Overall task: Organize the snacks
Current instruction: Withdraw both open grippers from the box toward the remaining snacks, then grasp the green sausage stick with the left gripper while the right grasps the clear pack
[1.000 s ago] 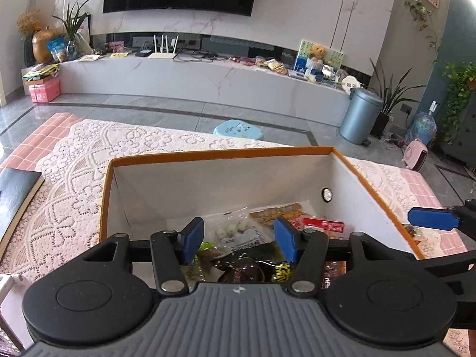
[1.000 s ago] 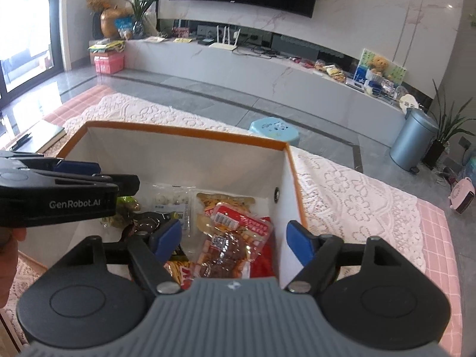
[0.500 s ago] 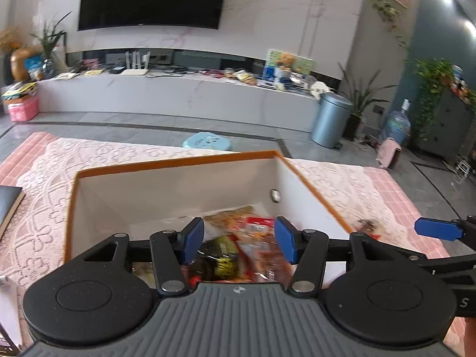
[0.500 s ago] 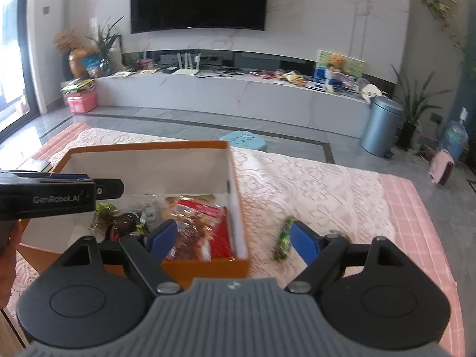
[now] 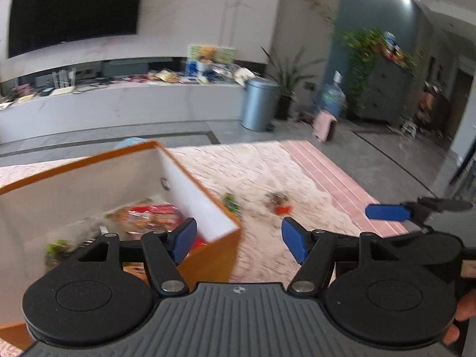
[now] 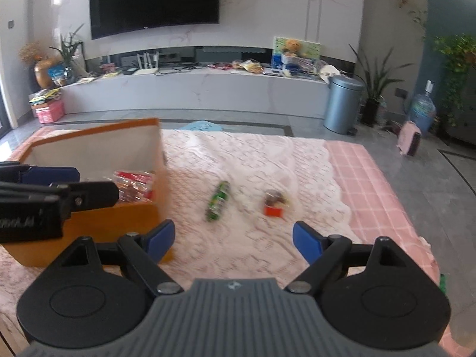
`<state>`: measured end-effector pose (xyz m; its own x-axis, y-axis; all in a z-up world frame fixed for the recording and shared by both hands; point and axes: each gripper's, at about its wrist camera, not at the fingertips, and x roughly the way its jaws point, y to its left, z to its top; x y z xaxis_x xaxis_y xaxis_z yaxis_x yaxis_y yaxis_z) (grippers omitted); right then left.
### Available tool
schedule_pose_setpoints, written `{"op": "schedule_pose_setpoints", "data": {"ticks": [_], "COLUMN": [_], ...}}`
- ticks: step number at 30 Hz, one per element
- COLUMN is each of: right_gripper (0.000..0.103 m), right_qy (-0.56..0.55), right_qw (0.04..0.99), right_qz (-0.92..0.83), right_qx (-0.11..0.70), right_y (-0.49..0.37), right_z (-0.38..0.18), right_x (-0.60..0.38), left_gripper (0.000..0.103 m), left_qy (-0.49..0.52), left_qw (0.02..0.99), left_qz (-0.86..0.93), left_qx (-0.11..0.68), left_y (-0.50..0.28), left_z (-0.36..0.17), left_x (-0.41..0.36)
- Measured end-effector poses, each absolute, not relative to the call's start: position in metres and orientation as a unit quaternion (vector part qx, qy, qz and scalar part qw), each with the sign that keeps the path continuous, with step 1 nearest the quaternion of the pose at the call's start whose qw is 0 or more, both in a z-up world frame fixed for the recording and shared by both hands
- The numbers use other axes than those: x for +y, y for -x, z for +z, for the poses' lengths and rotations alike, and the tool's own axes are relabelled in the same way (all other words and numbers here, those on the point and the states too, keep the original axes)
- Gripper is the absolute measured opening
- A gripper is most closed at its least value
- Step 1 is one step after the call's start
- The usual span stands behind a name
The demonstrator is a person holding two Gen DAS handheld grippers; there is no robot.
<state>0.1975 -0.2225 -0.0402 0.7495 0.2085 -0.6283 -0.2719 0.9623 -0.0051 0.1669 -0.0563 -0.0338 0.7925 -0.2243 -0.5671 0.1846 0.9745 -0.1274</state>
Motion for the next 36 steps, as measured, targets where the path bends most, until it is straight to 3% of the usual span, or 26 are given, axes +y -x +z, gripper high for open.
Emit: {"op": "schedule_pose_setpoints", "data": {"ticks": [16, 22, 28, 33, 34, 36], "right_gripper": [0.076, 0.069, 0.068, 0.065, 0.063, 0.047], "right_qy": [0.053, 0.046, 0.035, 0.018, 0.012, 0.010], "right_qw": [0.918, 0.915, 0.918, 0.910, 0.908, 0.904], "right_qz": [0.119, 0.140, 0.143, 0.151, 0.158, 0.163], "right_qx": [0.374, 0.375, 0.368, 0.386, 0.389, 0.396], "right_y": [-0.261, -0.302, -0.346, -0.377, -0.382, -0.388], "right_z": [-0.095, -0.115, -0.126, -0.144, -0.148, -0.153], "right_x": [-0.270, -0.266, -0.261, -0.262, -0.262, -0.260], "left_gripper": [0.071, 0.058, 0.041, 0.038, 0.038, 0.038], "left_qy": [0.032, 0.014, -0.014, 0.011, -0.005, -0.036], "left_qw": [0.926, 0.928, 0.902, 0.877, 0.877, 0.874], "left_qz": [-0.155, -0.147, -0.097, -0.084, -0.070, -0.049], "left_qx": [0.343, 0.341, 0.421, 0.473, 0.476, 0.482], "left_y": [-0.210, -0.233, -0.284, -0.321, -0.326, -0.335], "left_z": [-0.069, -0.064, -0.066, -0.072, -0.073, -0.075], "left_x": [-0.094, -0.100, -0.105, -0.102, -0.105, -0.111]}}
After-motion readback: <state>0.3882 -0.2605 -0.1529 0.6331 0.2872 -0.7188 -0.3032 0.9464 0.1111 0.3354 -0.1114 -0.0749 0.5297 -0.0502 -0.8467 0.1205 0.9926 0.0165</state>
